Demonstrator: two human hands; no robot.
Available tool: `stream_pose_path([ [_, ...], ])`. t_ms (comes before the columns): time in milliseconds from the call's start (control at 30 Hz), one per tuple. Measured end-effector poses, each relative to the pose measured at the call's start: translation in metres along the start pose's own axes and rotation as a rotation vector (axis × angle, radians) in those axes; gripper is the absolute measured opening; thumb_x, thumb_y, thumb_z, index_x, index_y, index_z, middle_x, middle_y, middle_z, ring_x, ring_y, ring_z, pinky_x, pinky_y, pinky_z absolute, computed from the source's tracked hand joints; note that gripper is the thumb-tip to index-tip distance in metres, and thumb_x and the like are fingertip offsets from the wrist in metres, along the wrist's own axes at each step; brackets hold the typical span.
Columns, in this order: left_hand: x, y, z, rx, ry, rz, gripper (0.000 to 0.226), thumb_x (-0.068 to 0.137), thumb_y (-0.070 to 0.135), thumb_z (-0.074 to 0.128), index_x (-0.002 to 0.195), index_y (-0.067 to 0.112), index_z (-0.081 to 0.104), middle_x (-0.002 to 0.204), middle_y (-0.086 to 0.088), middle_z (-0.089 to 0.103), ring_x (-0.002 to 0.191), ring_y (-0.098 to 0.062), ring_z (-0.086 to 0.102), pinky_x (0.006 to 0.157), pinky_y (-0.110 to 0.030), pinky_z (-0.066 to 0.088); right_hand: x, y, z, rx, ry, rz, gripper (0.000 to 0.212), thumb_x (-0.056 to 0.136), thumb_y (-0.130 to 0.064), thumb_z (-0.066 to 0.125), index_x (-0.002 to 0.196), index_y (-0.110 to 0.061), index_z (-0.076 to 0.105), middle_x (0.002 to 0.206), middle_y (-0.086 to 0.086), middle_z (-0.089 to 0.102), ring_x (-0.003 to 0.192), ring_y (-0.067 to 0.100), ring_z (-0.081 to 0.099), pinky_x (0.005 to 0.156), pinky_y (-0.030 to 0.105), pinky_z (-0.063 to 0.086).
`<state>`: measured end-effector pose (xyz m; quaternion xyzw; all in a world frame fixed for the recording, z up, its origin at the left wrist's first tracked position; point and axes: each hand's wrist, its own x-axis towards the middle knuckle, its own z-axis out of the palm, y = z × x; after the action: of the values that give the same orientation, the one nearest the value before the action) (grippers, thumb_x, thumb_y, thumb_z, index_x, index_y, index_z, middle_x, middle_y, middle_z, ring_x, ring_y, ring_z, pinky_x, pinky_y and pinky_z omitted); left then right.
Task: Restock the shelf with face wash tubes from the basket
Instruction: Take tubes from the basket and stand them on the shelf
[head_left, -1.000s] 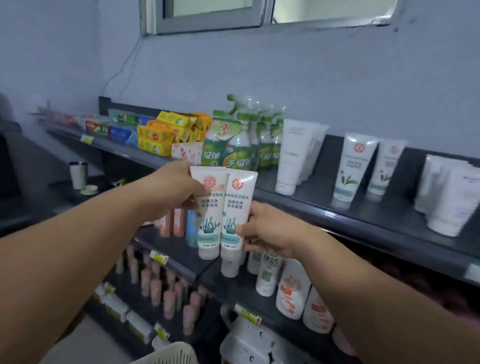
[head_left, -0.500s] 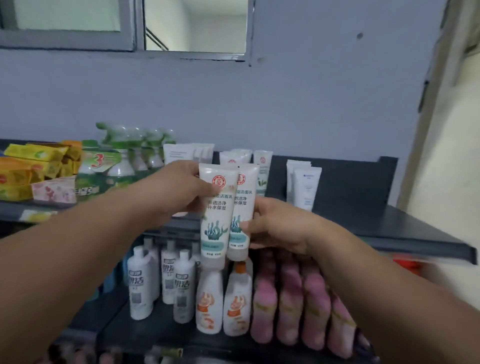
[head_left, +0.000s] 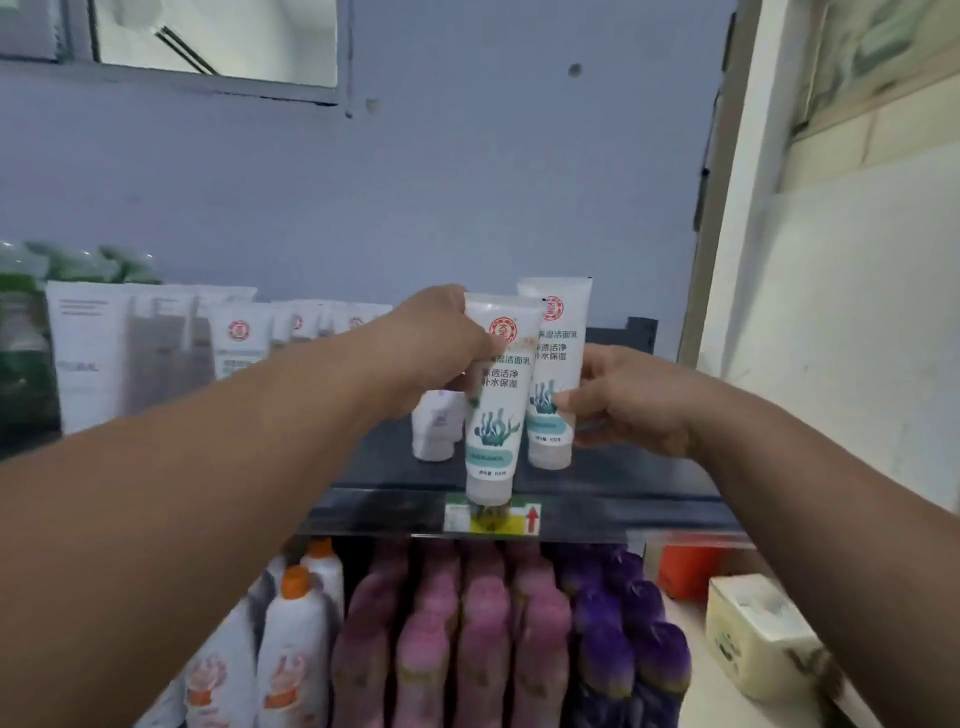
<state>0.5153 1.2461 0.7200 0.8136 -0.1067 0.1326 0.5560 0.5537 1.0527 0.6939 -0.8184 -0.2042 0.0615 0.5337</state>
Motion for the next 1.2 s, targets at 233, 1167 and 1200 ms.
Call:
stream_pose_path([
  [233, 0.100, -0.003, 0.071, 0.070, 0.149, -0.019, 0.016, 0.090, 0.006, 0.059, 0.105, 0.009, 0.055, 0.104, -0.013, 0.067, 0.097, -0.029, 0.065, 0.084, -0.041, 0.054, 0.059, 0.048, -0.096, -0.001, 0.096, 0.076, 0.033, 0.093, 0.000, 0.055, 0.122, -0.016, 0.056, 0.113, 0.007, 0.070, 0.097, 0.023, 0.068, 0.072, 0.036, 0.055],
  [1167, 0.282, -0.082, 0.122, 0.033, 0.367, -0.291, 0.030, 0.090, 0.005, 0.049, 0.120, 0.007, 0.044, 0.089, -0.007, 0.055, 0.075, -0.018, 0.053, 0.071, -0.034, 0.048, 0.195, 0.119, -0.139, 0.095, -0.024, 0.072, 0.035, 0.092, 0.003, 0.055, 0.119, -0.018, 0.059, 0.109, 0.002, 0.072, 0.102, 0.020, 0.068, 0.091, 0.041, 0.055],
  [1200, 0.282, -0.083, 0.122, 0.032, 0.374, -0.290, 0.031, 0.090, 0.004, 0.046, 0.121, 0.007, 0.044, 0.089, -0.007, 0.056, 0.074, -0.017, 0.053, 0.068, -0.032, 0.048, 0.198, 0.120, -0.136, 0.101, -0.026, 0.072, 0.035, 0.092, 0.003, 0.055, 0.119, -0.019, 0.059, 0.110, 0.002, 0.072, 0.103, 0.020, 0.067, 0.092, 0.042, 0.054],
])
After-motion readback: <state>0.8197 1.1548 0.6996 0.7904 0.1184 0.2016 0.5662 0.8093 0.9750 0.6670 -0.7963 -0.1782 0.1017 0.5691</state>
